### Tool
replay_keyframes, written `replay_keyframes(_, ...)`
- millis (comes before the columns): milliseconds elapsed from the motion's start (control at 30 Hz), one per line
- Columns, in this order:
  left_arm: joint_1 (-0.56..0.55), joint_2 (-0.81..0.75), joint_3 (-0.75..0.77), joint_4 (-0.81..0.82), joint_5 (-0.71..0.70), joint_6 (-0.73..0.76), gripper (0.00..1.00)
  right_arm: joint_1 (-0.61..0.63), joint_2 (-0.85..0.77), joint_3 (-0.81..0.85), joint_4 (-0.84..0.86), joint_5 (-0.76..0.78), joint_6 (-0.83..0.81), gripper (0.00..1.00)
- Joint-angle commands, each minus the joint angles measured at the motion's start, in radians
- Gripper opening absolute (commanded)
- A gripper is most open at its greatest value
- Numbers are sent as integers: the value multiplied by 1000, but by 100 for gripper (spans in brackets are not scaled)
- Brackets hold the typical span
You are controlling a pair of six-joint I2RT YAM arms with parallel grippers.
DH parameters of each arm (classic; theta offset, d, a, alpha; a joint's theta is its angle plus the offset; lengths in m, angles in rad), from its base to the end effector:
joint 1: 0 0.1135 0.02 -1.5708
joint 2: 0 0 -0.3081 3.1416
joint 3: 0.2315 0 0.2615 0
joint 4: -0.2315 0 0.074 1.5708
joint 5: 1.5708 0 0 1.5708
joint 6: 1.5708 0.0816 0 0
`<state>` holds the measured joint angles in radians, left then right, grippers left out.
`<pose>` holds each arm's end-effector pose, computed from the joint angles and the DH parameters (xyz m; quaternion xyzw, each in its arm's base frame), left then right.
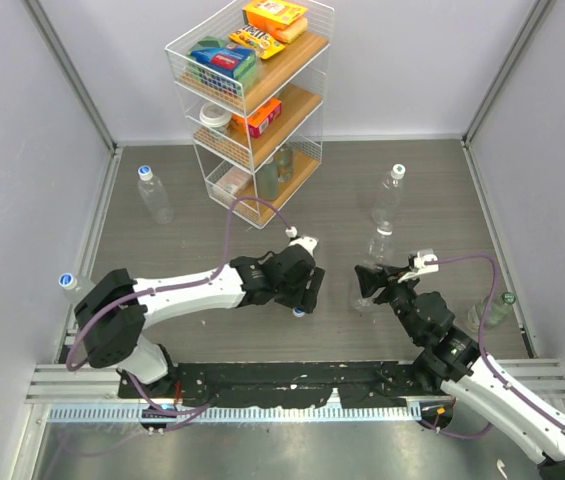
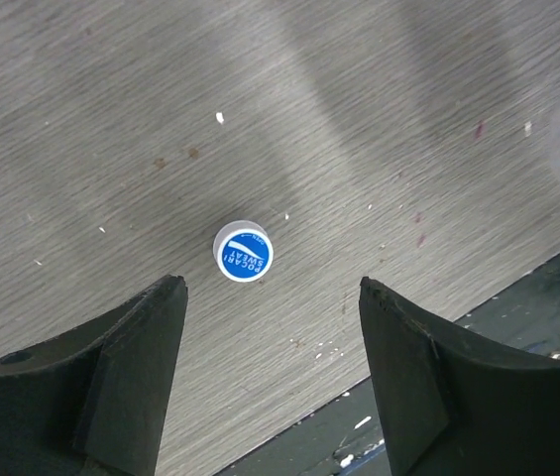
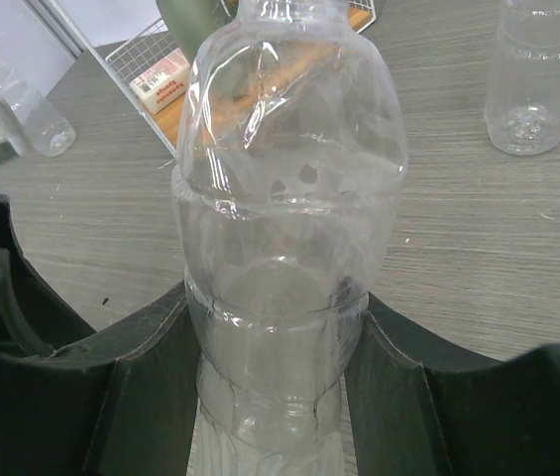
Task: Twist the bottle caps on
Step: Screw the bottle cap onto the plastic bottle.
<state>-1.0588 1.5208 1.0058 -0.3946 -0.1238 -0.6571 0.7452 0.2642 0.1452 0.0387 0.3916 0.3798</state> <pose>0.1807 -0.3009 0.2258 0.1687 0.9291 -0.2068 0.2561 0.1177 0.0662 0.2113 -0.0012 0.7328 0.2338 0.6390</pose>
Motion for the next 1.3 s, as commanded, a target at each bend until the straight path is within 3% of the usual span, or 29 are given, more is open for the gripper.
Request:
replay_keyframes(0,-20,55,53,-73,-66,16,72,5,-22,37,24,35,19,1)
replay_keyframes(233,-18,110,57,-75,-73,-7,64,5,-39,31,26,27,22,1)
replay_keyframes(1267,-18,206,86,-39,-34,-7,51,5,-42,37,1,18,22,1)
